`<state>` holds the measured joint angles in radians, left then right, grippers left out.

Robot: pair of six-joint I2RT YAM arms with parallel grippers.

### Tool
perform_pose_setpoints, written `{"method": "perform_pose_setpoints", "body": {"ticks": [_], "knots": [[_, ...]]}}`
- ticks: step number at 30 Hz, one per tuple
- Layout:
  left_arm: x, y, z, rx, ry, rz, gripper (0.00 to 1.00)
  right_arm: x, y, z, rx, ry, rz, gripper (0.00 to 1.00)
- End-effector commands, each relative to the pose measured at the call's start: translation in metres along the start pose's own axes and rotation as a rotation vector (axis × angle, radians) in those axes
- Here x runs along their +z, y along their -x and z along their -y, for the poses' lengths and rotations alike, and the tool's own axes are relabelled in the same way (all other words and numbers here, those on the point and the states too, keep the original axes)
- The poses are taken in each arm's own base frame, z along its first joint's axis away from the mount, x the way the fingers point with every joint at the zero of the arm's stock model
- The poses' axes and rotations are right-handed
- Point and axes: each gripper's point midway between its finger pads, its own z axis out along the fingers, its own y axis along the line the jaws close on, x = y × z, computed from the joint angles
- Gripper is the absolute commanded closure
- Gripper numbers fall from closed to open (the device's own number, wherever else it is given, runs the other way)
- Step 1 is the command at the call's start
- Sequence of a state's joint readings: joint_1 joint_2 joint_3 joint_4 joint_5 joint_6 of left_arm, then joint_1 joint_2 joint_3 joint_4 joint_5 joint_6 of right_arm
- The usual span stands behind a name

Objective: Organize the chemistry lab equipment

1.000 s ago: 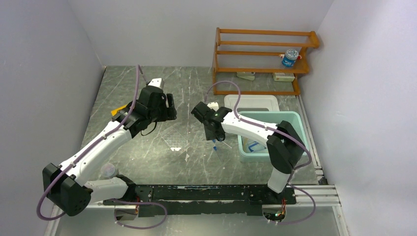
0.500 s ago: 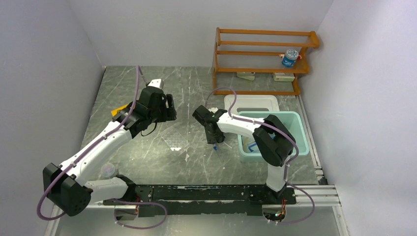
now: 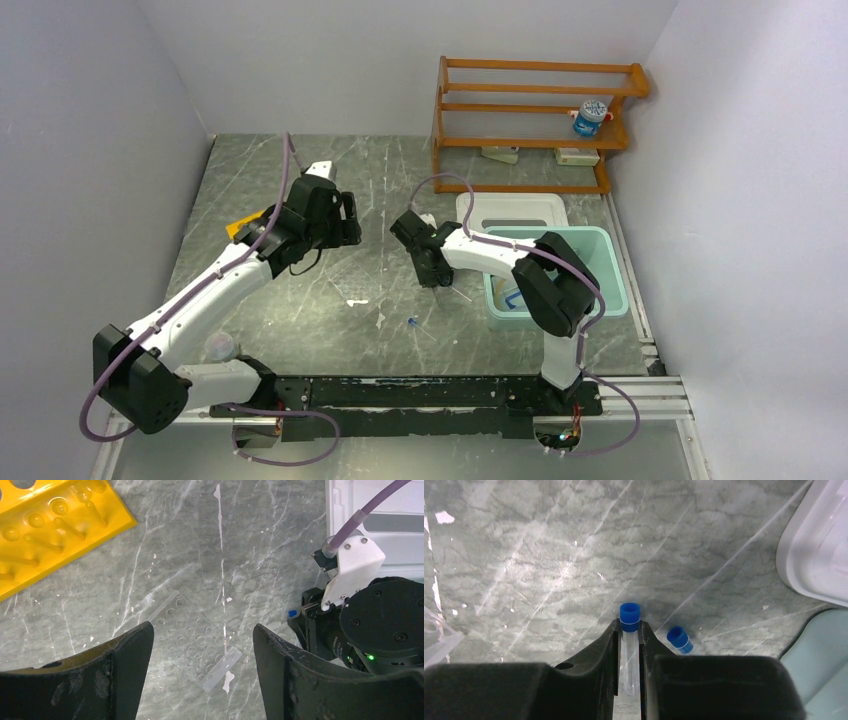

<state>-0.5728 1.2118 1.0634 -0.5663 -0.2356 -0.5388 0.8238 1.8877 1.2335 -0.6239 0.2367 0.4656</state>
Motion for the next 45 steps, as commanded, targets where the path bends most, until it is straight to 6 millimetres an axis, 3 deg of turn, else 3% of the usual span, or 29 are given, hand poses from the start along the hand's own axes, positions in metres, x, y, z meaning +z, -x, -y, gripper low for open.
{"method": "perform_pose_setpoints", "body": {"ticks": [1,8,15,25,30,34,37,45], "knots": [[0.001,0.016,0.02,-0.001,-0.075,0.032,0.23,-0.006,0.03,0.004,-0.004,-0.017,0.115,0.88],[0.008,0.018,0.044,0.008,-0.202,0.052,0.21,-0.049,0.094,0.003,0.096,0.071,0.332,0.88],[0.011,0.013,0.064,0.012,-0.349,0.105,0.21,-0.082,0.128,0.01,0.237,0.222,0.435,0.88],[-0.03,0.013,0.129,0.088,-0.824,0.196,0.25,-0.148,0.16,-0.007,0.367,0.556,0.546,0.87],[-0.049,0.007,0.149,0.103,-1.012,0.215,0.3,-0.177,0.169,-0.021,0.396,0.72,0.573,0.87],[-0.05,0.002,0.153,0.112,-1.059,0.21,0.35,-0.192,0.169,-0.026,0.408,0.791,0.58,0.86],[-0.036,0.001,0.149,0.123,-0.991,0.192,0.44,-0.202,0.166,-0.028,0.409,0.822,0.584,0.86],[-0.016,0.018,0.133,0.128,-0.82,0.248,0.42,-0.207,0.157,-0.027,0.39,0.83,0.565,0.86]]}}
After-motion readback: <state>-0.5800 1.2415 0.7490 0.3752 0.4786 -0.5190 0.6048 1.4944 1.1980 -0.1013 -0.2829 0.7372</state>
